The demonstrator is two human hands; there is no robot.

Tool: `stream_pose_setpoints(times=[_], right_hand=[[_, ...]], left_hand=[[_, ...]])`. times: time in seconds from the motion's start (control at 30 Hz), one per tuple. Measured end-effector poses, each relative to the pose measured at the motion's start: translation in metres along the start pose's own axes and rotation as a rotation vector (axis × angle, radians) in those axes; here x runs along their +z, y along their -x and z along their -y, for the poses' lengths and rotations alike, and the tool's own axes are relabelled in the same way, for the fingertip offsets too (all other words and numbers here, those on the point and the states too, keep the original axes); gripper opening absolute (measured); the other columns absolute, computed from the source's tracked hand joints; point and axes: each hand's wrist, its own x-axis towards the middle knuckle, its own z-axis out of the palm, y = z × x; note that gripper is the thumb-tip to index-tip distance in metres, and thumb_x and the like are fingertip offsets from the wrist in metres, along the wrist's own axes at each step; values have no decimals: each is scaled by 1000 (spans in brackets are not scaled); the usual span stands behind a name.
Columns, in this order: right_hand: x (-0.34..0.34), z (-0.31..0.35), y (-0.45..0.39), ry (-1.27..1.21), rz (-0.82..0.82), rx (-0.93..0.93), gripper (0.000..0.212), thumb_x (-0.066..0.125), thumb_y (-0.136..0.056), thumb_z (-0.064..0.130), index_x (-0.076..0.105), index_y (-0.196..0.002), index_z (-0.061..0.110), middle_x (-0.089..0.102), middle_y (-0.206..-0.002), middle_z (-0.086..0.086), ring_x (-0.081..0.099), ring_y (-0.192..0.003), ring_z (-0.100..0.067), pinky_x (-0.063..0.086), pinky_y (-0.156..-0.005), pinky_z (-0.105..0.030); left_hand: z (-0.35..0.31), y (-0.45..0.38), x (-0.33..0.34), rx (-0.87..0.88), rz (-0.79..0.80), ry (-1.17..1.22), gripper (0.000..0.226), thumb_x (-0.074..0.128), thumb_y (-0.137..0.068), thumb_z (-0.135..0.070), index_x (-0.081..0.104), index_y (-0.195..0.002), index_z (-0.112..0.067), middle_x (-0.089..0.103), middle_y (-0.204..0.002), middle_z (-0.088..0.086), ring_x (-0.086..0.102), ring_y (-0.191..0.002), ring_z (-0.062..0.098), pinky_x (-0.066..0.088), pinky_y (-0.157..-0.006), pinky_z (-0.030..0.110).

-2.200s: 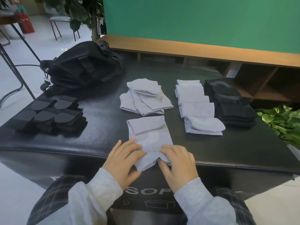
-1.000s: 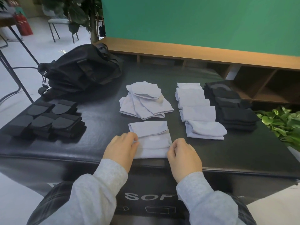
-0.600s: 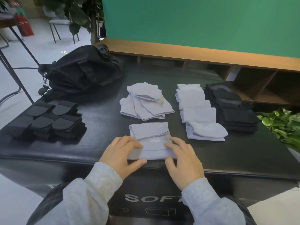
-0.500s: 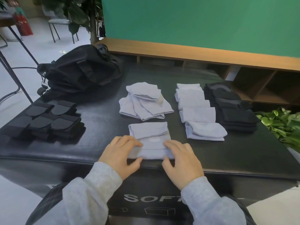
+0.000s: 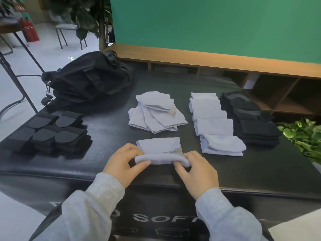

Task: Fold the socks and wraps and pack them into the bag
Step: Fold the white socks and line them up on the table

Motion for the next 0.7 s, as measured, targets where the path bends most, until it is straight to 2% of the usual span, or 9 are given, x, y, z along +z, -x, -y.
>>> stream_pose_setpoints(times=[0.1,0.2,0.3,0.37,0.4,0.47,0.57,0.63,0.7], right_hand=[[4,1,0,-1,-35,-24,19,46,-88,48,49,-81,31,46,-88,16,41,-87,-5,38,-67,-21],[7,-2,-2,-37,-67,-98,18,52,-86,41,57,-81,25,47,-104,25,38,-102,-2,38,-76,-18],[10,-5,-6,-44,-61,-157,16,57,-84,32,59,-77,19,49,-124,24,39,-111,-3,31,-85,-14],[12,-6,-7,-21,-97,-201,16,59,-81,29,58,-70,17,50,-129,21,43,-107,-7,32,-83,-17],[13,-6,-6,-4,-130,-223,17,59,-78,28,56,-66,18,52,-129,18,44,-104,-9,34,-82,-19],[13,-4,-4,18,-198,-262,20,56,-73,31,50,-59,19,55,-128,11,42,-97,-11,36,-80,-24],[14,-5,-4,8,-207,-296,21,52,-72,33,49,-58,18,57,-124,10,42,-96,-12,39,-80,-26],[11,-5,-6,-71,-132,-257,16,53,-75,32,59,-68,18,60,-111,17,47,-95,-10,44,-81,-28],[8,-4,-8,-213,-2,-152,13,53,-81,29,65,-86,24,60,-94,20,50,-89,-6,45,-80,-27]], left_hand=[[0,-3,0,13,-9,21,8,63,-73,-53,57,-72,-48,52,-100,-27,49,-100,3,36,-78,13],[1,-8,1,22,6,23,8,59,-76,-53,52,-73,-49,47,-115,-31,43,-108,-2,36,-89,17],[2,-14,3,-2,45,28,16,53,-81,-53,60,-92,-43,56,-111,-25,48,-105,-1,39,-92,22],[1,-17,5,-59,75,24,22,51,-86,-47,62,-102,-37,61,-105,-14,51,-99,5,43,-90,26],[0,-18,5,-82,82,22,22,48,-85,-47,62,-99,-37,61,-101,-10,52,-95,7,44,-88,26],[-3,-20,4,-104,81,18,11,48,-86,-46,56,-83,-39,57,-90,-7,52,-87,9,43,-81,24],[-3,-21,4,-114,64,23,18,51,-87,-42,50,-71,-35,54,-81,-4,52,-81,12,39,-74,22],[-2,-21,4,-124,44,46,18,52,-86,-42,53,-71,-31,56,-81,-1,54,-80,15,41,-73,23],[2,-22,5,-130,28,104,17,54,-85,-44,55,-73,-32,59,-81,0,57,-80,17,44,-74,26]])
